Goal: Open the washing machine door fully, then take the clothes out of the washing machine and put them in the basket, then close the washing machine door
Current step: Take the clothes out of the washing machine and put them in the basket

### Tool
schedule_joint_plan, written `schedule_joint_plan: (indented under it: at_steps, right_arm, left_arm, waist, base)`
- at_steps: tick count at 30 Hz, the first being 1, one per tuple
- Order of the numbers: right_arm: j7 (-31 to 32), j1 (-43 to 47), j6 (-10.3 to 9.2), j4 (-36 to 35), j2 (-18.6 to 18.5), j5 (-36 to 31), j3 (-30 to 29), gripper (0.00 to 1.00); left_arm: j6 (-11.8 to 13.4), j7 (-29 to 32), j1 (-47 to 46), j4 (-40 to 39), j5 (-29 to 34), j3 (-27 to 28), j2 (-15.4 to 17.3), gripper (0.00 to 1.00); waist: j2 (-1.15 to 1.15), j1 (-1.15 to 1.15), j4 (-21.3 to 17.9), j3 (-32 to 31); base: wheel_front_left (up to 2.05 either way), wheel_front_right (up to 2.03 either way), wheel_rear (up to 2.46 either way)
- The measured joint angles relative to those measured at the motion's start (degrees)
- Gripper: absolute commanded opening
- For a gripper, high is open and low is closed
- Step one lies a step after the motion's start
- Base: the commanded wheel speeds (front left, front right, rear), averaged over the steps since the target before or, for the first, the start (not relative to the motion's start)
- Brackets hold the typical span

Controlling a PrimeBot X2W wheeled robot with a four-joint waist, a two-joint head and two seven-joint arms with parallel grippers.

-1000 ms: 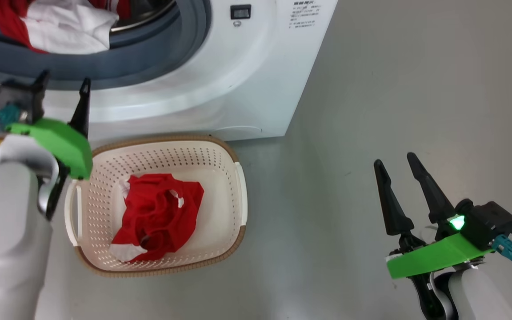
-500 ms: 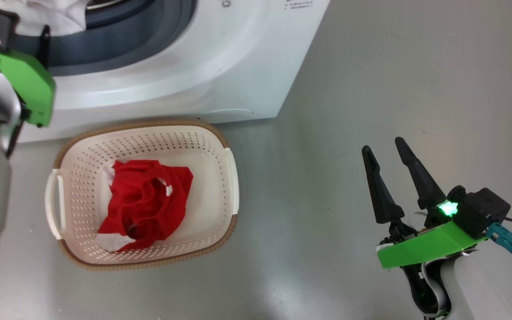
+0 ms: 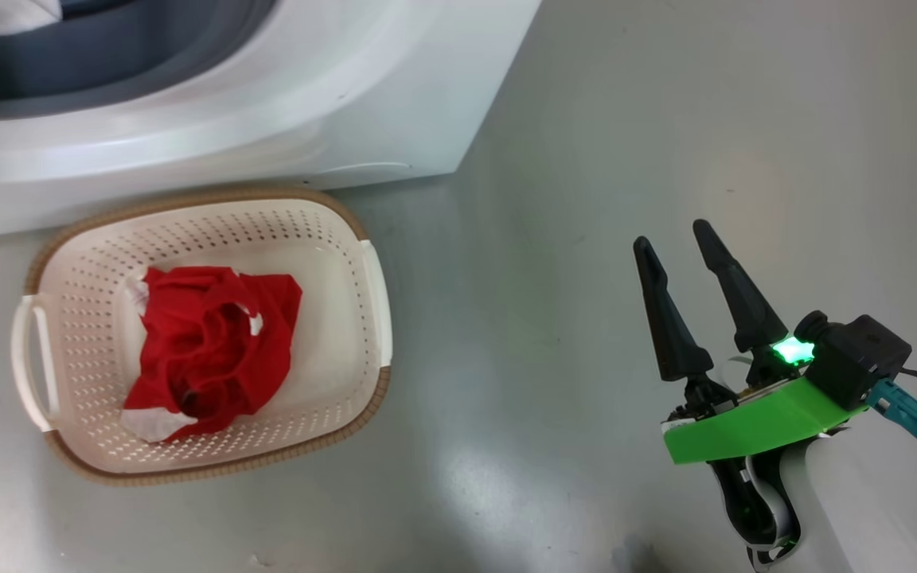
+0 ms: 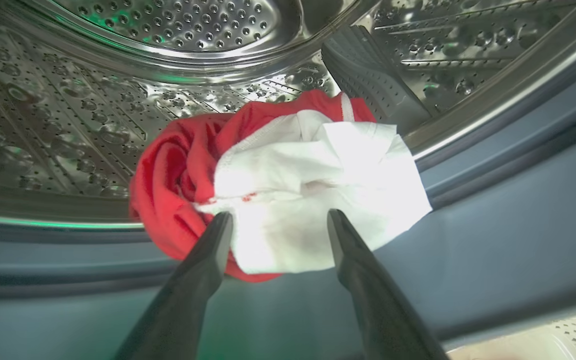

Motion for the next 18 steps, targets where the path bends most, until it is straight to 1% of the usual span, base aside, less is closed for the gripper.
schedule_joint_plan:
  at_steps: [9,17,18]
  right_arm:
    - [0.0,-0.2,0.0,-0.4,0.0,0.8,0.9,1.0]
    - [0.0,-1.3,0.0,-0.8,0.0,1.4,1.4,1.0]
    - [0.0,-1.3,0.01,-0.8,0.0,1.5,1.4,1.0]
  left_arm:
    - [1.6,1.0,-1.7,1.9,0.2,-1.3,1.1,1.0]
    - [1.9,2.3,-2.0,2.7,0.2,-2.0,2.6,1.0]
    - [2.1,2.3,-2.1,2.8,0.2,-2.2,2.6,0.93]
  waist:
    - [0.0,0.0,-1.5,1.7]
    - [0.0,0.0,-2.6,2.4]
    - [0.0,0.0,-2.6,2.4]
  base:
    - [0.0,0.0,0.0]
    - [0.0,0.0,0.0]
    - [0.0,0.0,0.0]
